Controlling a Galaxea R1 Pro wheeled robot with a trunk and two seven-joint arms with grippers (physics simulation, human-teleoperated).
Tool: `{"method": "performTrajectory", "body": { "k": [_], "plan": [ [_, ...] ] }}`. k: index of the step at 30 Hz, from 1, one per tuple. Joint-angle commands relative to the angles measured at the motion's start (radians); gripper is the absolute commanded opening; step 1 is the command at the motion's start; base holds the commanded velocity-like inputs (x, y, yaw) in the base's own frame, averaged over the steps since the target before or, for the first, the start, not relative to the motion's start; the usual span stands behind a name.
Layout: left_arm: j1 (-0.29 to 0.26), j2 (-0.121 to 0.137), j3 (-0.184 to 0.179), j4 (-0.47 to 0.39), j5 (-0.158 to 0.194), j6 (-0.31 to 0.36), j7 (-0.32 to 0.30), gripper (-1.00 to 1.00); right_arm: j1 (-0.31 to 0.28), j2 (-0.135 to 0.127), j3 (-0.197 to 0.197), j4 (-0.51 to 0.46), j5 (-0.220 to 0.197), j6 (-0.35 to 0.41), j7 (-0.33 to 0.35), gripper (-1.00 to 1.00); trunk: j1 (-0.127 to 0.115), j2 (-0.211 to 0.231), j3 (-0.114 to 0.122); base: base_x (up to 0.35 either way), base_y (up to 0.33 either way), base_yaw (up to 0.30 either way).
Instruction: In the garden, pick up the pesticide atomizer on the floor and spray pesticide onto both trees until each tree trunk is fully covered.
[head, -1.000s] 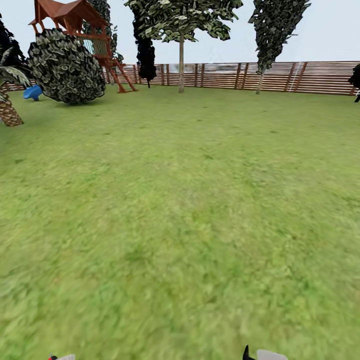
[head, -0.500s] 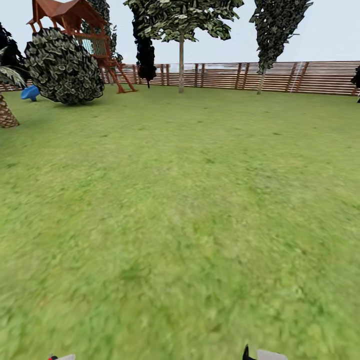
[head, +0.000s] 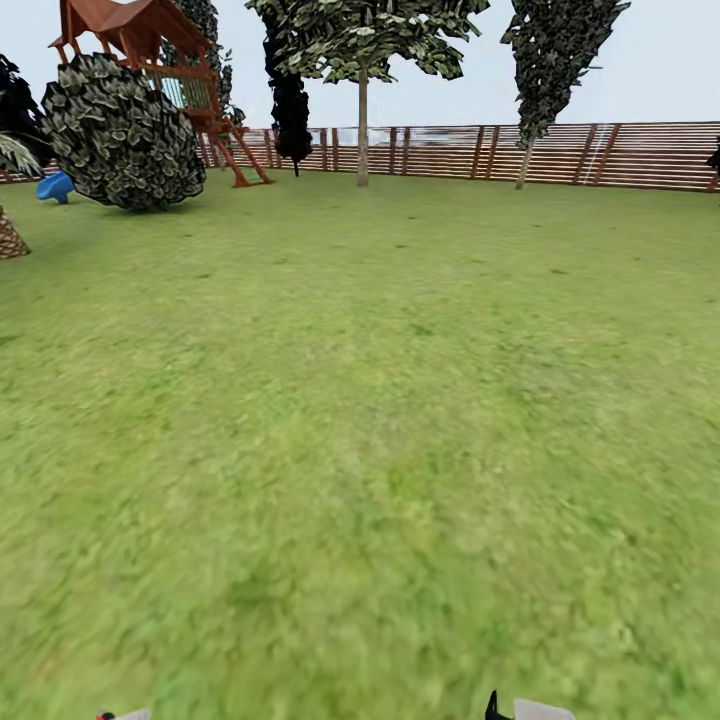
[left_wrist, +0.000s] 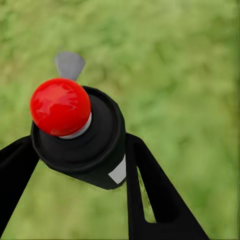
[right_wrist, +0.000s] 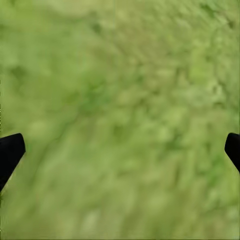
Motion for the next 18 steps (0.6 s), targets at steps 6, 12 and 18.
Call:
{"method": "performTrajectory", "body": {
  "k": [6,12,18],
  "plan": [
    [0.0,0.0,0.0,0.0,0.0,-0.001,0.0,-1.0,0.0,0.0,0.0,0.0,0.0,0.0,0.0,1.0,0.0,0.0,0.0,0.338,0.0,0.0],
    [0.0,0.0,0.0,-0.001,0.0,0.0,0.001,-1.0,0.0,0.0,0.0,0.0,0.0,0.0,0.0,1.0,0.0,0.0,0.0,0.338,0.0,0.0],
    [0.0,0.0,0.001,-0.002,0.003,0.001,0.002,-1.0,0.0,0.0,0.0,0.0,0.0,0.0,0.0,1.0,0.0,0.0,0.0,0.338,0.0,0.0]
  ]
}}
